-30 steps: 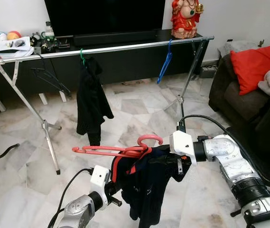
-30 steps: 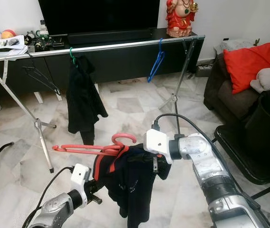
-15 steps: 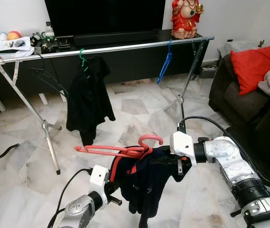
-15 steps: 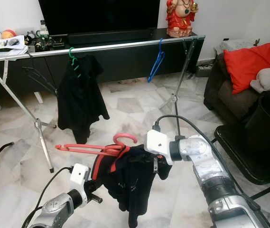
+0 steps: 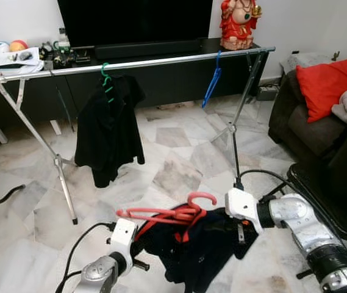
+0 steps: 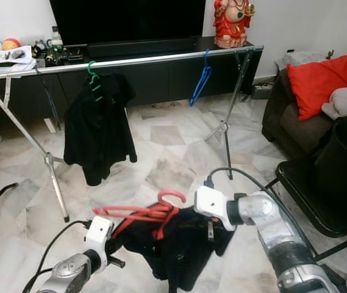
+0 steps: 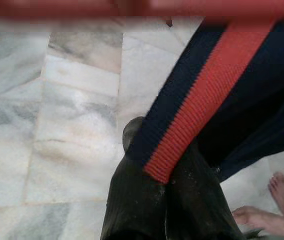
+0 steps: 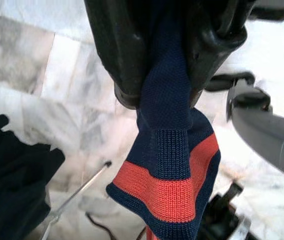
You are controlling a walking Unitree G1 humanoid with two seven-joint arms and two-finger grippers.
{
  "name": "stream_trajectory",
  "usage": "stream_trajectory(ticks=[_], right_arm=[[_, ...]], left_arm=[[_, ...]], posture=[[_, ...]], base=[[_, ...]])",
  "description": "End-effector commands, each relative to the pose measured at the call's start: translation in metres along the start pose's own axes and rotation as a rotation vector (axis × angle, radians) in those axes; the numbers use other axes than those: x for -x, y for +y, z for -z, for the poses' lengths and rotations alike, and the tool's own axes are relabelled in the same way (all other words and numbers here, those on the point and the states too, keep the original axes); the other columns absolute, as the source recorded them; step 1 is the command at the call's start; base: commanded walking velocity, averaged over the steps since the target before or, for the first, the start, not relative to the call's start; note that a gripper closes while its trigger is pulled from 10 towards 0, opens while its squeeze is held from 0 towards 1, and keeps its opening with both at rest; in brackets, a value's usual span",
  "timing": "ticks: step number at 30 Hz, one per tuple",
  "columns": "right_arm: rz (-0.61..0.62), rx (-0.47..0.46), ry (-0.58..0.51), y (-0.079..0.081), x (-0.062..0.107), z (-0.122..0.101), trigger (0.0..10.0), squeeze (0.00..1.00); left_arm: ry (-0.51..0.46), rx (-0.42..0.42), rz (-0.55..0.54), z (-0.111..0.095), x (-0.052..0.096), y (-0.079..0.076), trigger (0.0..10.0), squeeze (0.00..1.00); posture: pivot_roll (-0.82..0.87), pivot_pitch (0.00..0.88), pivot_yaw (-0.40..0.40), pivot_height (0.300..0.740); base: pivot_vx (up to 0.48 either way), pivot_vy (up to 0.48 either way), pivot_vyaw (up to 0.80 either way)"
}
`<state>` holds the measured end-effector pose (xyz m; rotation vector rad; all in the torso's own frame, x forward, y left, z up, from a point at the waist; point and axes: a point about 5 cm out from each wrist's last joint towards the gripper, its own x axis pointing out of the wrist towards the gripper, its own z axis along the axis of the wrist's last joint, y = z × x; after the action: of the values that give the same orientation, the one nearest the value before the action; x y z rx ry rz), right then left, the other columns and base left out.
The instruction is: Hang hanger
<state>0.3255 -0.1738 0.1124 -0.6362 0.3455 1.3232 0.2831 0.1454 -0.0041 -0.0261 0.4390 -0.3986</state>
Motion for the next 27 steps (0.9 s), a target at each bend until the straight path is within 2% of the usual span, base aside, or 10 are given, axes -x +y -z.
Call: stream_trajectory(ticks=[1, 2, 5, 13, 14, 18, 25, 27], right_arm=[[0.038, 0.021, 0.039, -0.004, 0.011, 0.004, 0.0, 0.0], [0.038, 0.021, 0.039, -0.004, 0.011, 0.004, 0.0, 0.0], [0.034, 0.053, 0.177, 0.0, 0.017, 0.02, 0.0, 0.0], [0.038, 0.068, 0.249, 0.001, 0.02, 0.029, 0.0, 0.0], [0.035, 0.088, 0.297, 0.002, 0.022, 0.033, 0.0, 0.0], [0.051, 0.116, 0.366, 0.001, 0.026, 0.039, 0.0, 0.0], [0.142, 0.098, 0.356, -0.007, 0.034, 0.039, 0.0, 0.0], [0.177, 0.092, 0.346, -0.008, 0.04, 0.041, 0.0, 0.0]], left_arm=[[0.06, 0.008, -0.06, 0.011, 0.007, 0.013, 0.0, 0.0], [0.06, 0.008, -0.06, 0.011, 0.007, 0.013, 0.0, 0.0], [0.08, -0.012, -0.071, 0.013, 0.009, 0.015, 0.0, 0.0], [0.083, -0.01, -0.081, 0.015, 0.01, 0.016, 0.0, 0.0], [0.083, -0.01, -0.082, 0.015, 0.01, 0.016, 0.0, 0.0], [0.088, -0.012, -0.086, 0.015, 0.01, 0.016, 0.0, 0.0], [0.093, -0.014, -0.1, 0.016, 0.011, 0.018, 0.0, 0.0], [0.106, -0.019, -0.121, 0.018, 0.013, 0.021, 0.0, 0.0]], posture=[[0.03, 0.066, -0.006, 0.74], [0.03, 0.066, -0.006, 0.74], [0.03, 0.071, -0.007, 0.74], [0.04, 0.077, -0.008, 0.74], [0.03, 0.079, -0.009, 0.74], [0.04, 0.081, -0.009, 0.74], [0.04, 0.083, -0.01, 0.74], [0.03, 0.087, -0.009, 0.74]], base=[[0.0, 0.0, 0.0], [0.0, 0.0, 0.0], [0.0, 0.0, 0.0], [0.0, 0.0, 0.0], [0.0, 0.0, 0.0], [0.0, 0.0, 0.0], [0.0, 0.0, 0.0], [0.0, 0.0, 0.0]])
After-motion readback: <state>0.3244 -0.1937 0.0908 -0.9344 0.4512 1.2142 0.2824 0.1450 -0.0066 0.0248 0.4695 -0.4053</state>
